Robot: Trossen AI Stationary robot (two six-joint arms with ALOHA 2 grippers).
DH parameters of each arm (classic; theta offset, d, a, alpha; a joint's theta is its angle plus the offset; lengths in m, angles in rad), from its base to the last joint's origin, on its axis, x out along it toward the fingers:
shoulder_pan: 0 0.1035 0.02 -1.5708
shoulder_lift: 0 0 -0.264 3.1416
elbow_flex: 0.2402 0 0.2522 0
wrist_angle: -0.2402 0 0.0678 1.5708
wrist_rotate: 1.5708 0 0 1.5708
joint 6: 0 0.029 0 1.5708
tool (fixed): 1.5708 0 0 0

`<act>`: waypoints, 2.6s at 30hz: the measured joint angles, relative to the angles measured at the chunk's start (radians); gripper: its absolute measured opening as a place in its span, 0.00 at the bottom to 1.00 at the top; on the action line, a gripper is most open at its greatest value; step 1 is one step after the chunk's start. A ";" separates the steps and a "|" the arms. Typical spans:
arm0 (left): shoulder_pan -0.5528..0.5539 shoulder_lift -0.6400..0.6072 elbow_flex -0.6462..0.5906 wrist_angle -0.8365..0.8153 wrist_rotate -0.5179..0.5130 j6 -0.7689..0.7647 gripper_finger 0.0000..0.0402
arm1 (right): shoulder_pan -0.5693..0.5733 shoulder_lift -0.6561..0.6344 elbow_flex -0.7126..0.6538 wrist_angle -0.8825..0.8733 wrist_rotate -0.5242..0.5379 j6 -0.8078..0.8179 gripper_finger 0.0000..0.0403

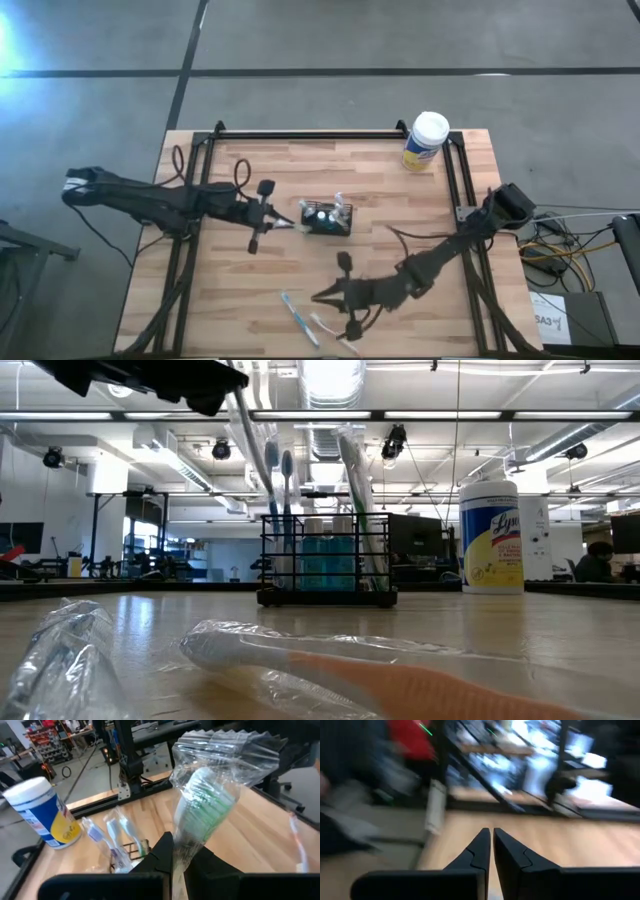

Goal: Pick & Place toothbrushing station
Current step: Put the green toothbrush into the black mesh organizer, then put the blue toothbrush into the black mesh organizer

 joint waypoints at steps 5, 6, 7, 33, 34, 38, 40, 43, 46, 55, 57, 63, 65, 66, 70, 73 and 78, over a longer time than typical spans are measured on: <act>0.006 0.030 0.031 0.000 -0.025 0.033 0.05 | -0.084 -0.009 -0.143 0.362 -0.252 0.009 0.02; 0.008 0.037 0.036 -0.003 -0.038 0.039 0.05 | -0.097 -0.022 -0.171 0.380 -0.257 0.011 0.02; 0.013 0.043 0.040 -0.015 -0.052 0.050 0.05 | -0.109 -0.037 -0.195 0.388 -0.258 0.011 0.02; 0.146 0.315 0.049 0.031 -0.060 -0.074 0.05 | -0.168 -0.218 -0.652 0.772 -0.181 -0.059 0.02; 0.147 0.325 0.049 0.033 -0.061 -0.076 0.05 | -0.168 -0.218 -0.654 0.772 -0.179 -0.056 0.02; 0.148 0.361 0.049 0.049 -0.061 -0.085 0.05 | -0.168 -0.218 -0.656 0.767 -0.178 -0.053 0.02; 0.148 0.381 0.049 0.067 -0.061 -0.084 0.05 | -0.168 -0.218 -0.656 0.759 -0.178 -0.046 0.02; 0.147 0.407 0.049 0.092 -0.058 -0.080 0.06 | -0.168 -0.218 -0.656 0.747 -0.177 -0.033 0.02; 0.147 0.418 0.050 0.100 -0.052 -0.083 0.06 | -0.168 -0.218 -0.656 0.744 -0.177 -0.030 0.02; 0.147 0.342 0.046 0.022 -0.053 -0.110 0.18 | -0.168 -0.218 -0.656 0.745 -0.177 -0.023 0.02; 0.147 0.317 0.046 -0.004 -0.053 -0.110 0.23 | -0.168 -0.218 -0.656 0.745 -0.177 -0.023 0.02; 0.147 0.280 0.047 -0.044 -0.049 -0.149 0.44 | -0.168 -0.218 -0.656 0.743 -0.177 -0.023 0.02; 0.147 0.272 0.049 -0.041 -0.049 -0.160 0.51 | -0.168 -0.218 -0.656 0.743 -0.177 -0.023 0.02; 0.147 0.268 0.049 -0.043 -0.049 -0.169 0.55 | -0.168 -0.218 -0.656 0.743 -0.177 -0.023 0.02; 0.147 0.226 0.052 -0.088 -0.038 -0.200 0.65 | -0.168 -0.218 -0.656 0.743 -0.177 -0.023 0.02; 0.145 0.179 0.072 -0.214 -0.019 -0.218 0.70 | -0.168 -0.218 -0.656 0.741 -0.177 -0.023 0.02; 0.129 0.044 0.116 -0.420 0.072 -0.245 0.74 | -0.168 -0.218 -0.656 0.715 -0.177 -0.023 0.02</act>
